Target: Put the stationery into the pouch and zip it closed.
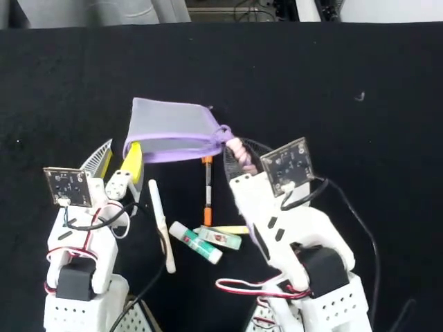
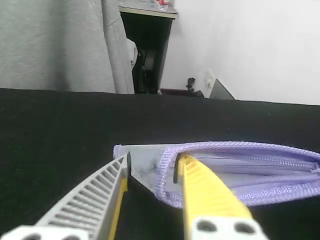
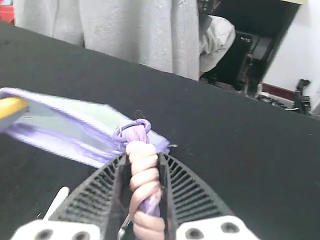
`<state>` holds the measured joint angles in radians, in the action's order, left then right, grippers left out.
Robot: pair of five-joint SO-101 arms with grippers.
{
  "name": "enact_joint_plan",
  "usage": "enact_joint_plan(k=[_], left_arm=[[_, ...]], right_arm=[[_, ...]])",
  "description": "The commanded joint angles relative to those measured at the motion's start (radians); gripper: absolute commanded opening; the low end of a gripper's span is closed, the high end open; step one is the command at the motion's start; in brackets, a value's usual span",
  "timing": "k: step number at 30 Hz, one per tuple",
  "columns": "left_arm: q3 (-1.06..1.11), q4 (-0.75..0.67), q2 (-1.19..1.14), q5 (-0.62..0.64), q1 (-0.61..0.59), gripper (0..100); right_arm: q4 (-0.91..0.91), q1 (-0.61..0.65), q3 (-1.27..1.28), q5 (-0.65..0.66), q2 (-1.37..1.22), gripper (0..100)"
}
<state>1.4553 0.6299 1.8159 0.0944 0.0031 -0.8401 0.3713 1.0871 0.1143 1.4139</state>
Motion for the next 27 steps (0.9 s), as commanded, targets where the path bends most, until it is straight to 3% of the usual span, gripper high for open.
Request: enact_joint_plan(k=[1,17,22,27], left_arm=[[-0.008,-0.002,-0.002,0.003,0.012,20],[-0.265,-0.060,-0.463,-0.017,0.054,20],[-0.231,-0.216,-0.559,-0.023,0.087,20],[-0.257,-0.255,-0.689,-0.025,0.081,10]], right_arm=[[-0.025,0.057,-0.056,0.011,0.019,1.1],[-0.026,0.060,-0.059,0.011,0.019,1.1],[-0.026,0.060,-0.059,0.011,0.019,1.1],[-0.026,0.058,-0.059,0.009,0.019,1.1]])
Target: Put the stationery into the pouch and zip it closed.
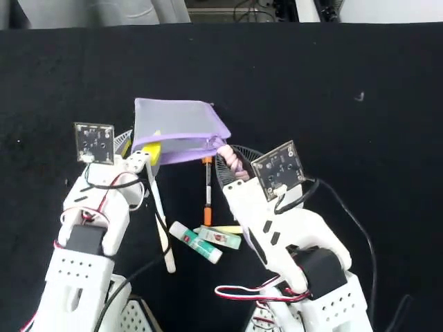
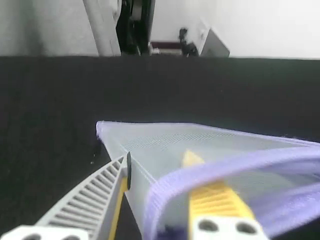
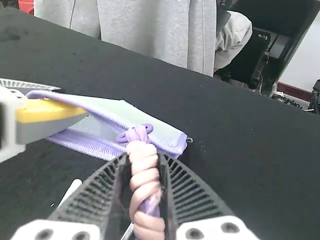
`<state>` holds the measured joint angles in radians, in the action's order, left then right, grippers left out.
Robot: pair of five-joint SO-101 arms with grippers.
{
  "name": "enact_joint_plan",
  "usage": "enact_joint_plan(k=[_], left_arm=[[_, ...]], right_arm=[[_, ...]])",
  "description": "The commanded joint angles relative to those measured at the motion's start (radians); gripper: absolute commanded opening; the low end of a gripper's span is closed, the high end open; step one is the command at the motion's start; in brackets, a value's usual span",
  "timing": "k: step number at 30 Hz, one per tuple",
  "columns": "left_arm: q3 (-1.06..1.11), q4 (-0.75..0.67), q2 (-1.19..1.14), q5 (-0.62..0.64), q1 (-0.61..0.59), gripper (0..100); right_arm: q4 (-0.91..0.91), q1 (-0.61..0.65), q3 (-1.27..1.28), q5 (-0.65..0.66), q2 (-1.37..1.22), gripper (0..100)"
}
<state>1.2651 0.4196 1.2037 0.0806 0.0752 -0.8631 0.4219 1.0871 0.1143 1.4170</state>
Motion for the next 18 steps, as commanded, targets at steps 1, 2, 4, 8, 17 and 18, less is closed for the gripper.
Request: enact_joint_plan(k=[1,2,4,8,17,18], left_arm=[[-0.082,-0.041,-0.089,-0.011,0.008,8],[-0.094,-0.040,-0.094,-0.011,0.008,6],[-0.104,-0.040,-0.091,-0.011,0.015,3],[-0.108,-0.038,-0.075,-0.009,0.018,3],[-0.113,-0.038,-0.077,-0.009,0.007,3],[-0.113,-0.038,-0.077,-0.009,0.005,3]], right_arm=[[-0.003,0.008,-0.059,0.005,0.016,1.1],[-0.003,0.008,-0.059,0.003,0.016,1.3],[-0.003,0.008,-0.058,0.002,0.016,1.5],[-0.003,0.008,-0.059,0.002,0.016,5.3],[-0.003,0.014,-0.068,0.011,0.016,23.0],[-0.003,0.014,-0.076,0.011,0.016,23.0]])
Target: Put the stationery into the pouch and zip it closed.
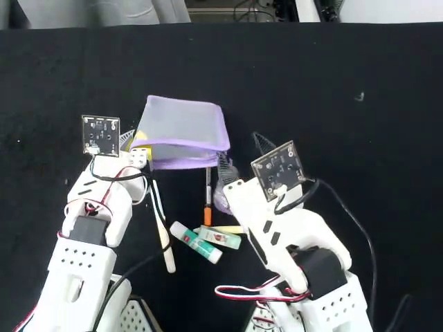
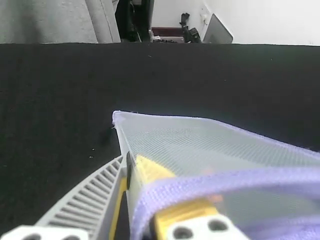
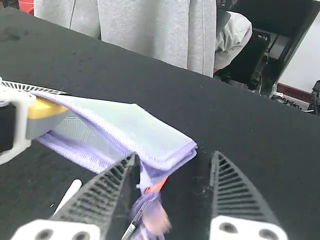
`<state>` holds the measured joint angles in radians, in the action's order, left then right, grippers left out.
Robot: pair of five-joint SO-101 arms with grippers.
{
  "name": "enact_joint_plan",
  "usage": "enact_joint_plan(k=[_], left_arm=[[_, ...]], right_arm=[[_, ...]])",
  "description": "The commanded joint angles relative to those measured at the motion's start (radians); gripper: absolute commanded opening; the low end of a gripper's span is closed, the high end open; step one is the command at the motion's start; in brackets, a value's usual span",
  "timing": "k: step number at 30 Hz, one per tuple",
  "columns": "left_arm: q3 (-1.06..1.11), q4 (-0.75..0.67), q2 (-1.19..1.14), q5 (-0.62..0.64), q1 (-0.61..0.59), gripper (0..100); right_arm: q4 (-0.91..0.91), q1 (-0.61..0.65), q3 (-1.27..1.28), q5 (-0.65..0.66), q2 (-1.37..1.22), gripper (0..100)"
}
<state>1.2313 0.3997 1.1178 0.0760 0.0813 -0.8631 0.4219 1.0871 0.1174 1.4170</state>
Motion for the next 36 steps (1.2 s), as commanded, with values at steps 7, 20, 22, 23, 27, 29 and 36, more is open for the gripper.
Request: enact_joint_plan(k=[7,20,22,23,27,29,36], left_arm=[[-0.170,0.041,0.000,0.015,-0.114,3],[-0.575,0.433,-0.135,0.089,-0.318,3],[-0.650,0.483,-0.218,0.089,-0.346,3],[-0.688,0.508,-0.262,0.100,-0.358,3],[-0.858,0.609,-0.427,0.124,-0.397,3],[-0.947,0.658,-0.503,0.135,-0.415,3],[-1.276,0.852,-0.775,0.144,-0.444,3]], right_arm=[[-0.101,0.008,-0.193,-0.002,0.010,23.0],[-0.132,0.008,-0.326,-0.061,-0.300,23.0],[-0.147,0.008,-0.372,-0.092,-0.410,23.0],[-0.157,0.009,-0.397,-0.097,-0.464,23.0],[-0.190,0.012,-0.470,-0.101,-0.628,23.0],[-0.195,0.014,-0.487,-0.103,-0.690,23.0],[-0.186,0.014,-0.524,-0.184,-0.871,23.0]])
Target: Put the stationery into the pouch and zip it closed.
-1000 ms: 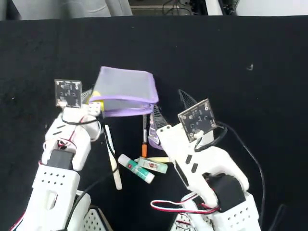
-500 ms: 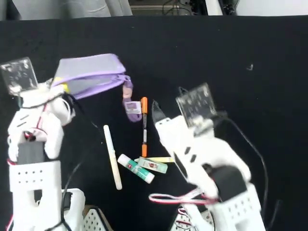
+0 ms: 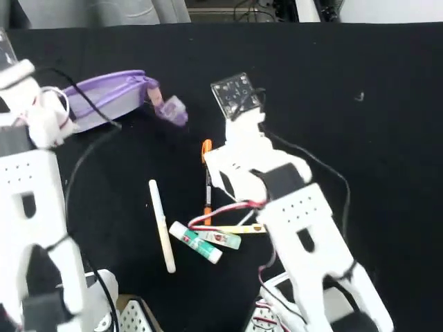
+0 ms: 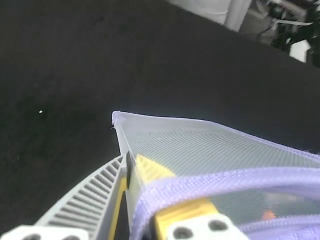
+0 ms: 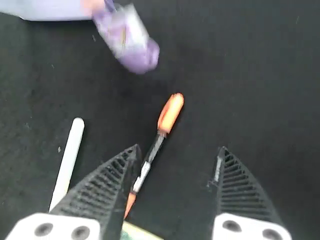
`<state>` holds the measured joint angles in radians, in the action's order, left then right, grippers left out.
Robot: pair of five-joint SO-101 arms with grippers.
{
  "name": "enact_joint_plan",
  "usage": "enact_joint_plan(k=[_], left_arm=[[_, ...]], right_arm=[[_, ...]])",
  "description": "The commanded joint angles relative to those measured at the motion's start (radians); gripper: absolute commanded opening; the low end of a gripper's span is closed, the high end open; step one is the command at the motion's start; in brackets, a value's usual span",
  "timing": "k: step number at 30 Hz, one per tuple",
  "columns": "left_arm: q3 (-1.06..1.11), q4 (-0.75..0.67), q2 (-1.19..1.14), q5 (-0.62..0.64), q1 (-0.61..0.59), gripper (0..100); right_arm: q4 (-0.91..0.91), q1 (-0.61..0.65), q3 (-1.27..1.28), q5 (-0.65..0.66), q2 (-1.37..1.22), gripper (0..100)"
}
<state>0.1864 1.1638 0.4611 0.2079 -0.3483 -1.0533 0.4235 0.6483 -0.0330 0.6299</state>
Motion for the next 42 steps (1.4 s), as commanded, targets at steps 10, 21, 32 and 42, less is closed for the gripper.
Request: enact_joint_plan(k=[10,21,32,42], left_arm=[[-0.553,0.261,-0.466,0.049,-0.050,3],[-0.559,0.259,-0.503,0.068,-0.065,3],[-0.544,0.262,-0.502,0.068,-0.065,3],[-0.530,0.261,-0.499,0.068,-0.064,3]], right_arm=[[0.071,0.106,-0.180,-0.035,-0.453,23.0],[0.261,0.078,-0.193,-0.068,-0.690,23.0],[0.245,-0.046,-0.394,-0.068,-0.932,20.1],[0.173,-0.051,-0.487,-0.064,-1.001,0.9]])
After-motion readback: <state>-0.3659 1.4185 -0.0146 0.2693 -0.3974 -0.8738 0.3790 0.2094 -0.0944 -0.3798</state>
